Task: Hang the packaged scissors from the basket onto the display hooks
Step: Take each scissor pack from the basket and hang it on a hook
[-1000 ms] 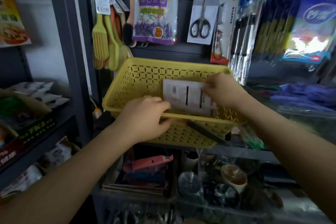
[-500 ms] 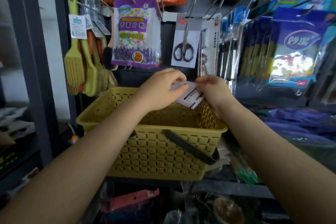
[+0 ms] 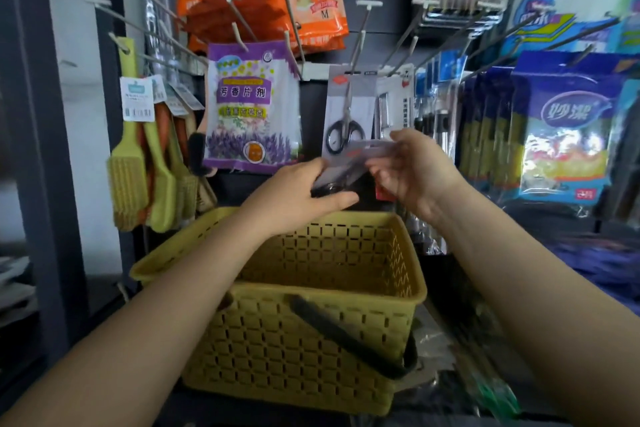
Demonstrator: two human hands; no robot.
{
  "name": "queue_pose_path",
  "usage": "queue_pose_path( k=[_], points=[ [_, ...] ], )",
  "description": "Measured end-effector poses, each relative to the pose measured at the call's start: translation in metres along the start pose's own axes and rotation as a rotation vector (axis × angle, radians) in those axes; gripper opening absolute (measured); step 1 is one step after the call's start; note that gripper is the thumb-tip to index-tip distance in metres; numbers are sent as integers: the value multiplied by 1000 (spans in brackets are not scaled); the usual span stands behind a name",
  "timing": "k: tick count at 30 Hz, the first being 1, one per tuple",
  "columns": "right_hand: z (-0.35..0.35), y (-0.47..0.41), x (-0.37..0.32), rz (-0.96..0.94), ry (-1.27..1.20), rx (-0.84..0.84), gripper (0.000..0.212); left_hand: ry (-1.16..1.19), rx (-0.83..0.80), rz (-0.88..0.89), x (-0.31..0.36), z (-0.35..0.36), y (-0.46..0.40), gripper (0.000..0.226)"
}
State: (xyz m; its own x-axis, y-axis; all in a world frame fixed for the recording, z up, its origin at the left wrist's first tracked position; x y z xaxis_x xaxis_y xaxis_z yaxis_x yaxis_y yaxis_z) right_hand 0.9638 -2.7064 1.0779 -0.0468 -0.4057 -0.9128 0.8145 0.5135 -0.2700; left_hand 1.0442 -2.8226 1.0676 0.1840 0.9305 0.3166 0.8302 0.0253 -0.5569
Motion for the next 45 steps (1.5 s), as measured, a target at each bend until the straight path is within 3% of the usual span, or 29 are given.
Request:
queue_pose_path(
  k=[2, 3, 6, 9, 15, 18, 22, 31, 40, 45],
  points=[
    [13, -2, -15, -45, 4, -78, 28, -6, 32, -25, -1, -6, -7, 24],
    [19, -2, -22, -78, 26, -118, 27, 22, 92, -42, -2, -12, -12, 17],
    [29, -6, -38, -178, 112, -202, 15, 164, 284, -94, -7, -25, -24, 25],
    [26, -17, -47, -244, 199, -133, 12, 201, 385, -133, -12, -30, -34, 26],
    [16, -43, -78, -478, 424, 129, 36, 401, 518, -181, -14, -36, -50, 23],
    [18, -48, -93, -584, 405, 177, 41, 494, 577, -119, -8, -40, -52, 11],
    [28, -48, -113, -691, 418, 195, 43, 600, 680, -23, -1, -54, -50, 11],
    [26, -65, -119, -695, 469, 310, 42, 669, 648, -13, -4, -45, -59, 17],
    [30, -54, -129, -771, 834, 486, 50, 665, 534, 40, -5, -35, -59, 44],
    [32, -59, -132, -757, 753, 416, 50, 680, 569, 78, -5, -39, -58, 44]
  ],
)
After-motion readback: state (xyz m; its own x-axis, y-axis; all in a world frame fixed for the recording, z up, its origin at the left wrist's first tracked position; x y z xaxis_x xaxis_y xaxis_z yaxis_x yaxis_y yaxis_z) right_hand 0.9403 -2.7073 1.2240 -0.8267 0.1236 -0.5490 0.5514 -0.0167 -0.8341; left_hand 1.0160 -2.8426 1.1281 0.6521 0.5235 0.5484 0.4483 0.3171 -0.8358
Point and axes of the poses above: each hand's wrist, its own y-axis away from the middle knuckle, its own z-axis out of the palm, x = y × z, the point moved 7 cm from there along -y, towards the middle knuckle, and after that the axes turned 1 degree about z, right-handed, at the moved point
